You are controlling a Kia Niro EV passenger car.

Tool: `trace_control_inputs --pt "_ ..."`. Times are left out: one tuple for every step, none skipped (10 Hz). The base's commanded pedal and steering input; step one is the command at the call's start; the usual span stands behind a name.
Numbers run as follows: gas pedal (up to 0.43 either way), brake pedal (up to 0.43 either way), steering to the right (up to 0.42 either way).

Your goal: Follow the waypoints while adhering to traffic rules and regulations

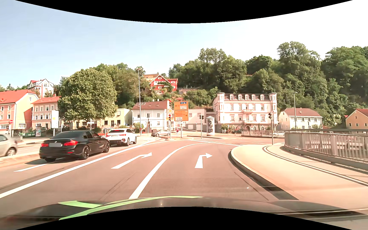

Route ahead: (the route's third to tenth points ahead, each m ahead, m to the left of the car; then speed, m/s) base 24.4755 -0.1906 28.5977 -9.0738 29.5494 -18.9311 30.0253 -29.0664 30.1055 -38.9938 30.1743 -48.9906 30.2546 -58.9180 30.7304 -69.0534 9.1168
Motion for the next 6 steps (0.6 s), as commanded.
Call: trace_control_inputs --pt "0.000 0.061 0.028" --pt "0.000 0.061 0.033" --pt "0.000 0.067 0.040" --pt "0.000 0.073 0.049" --pt "0.000 0.085 0.057" --pt "0.000 0.085 0.069"
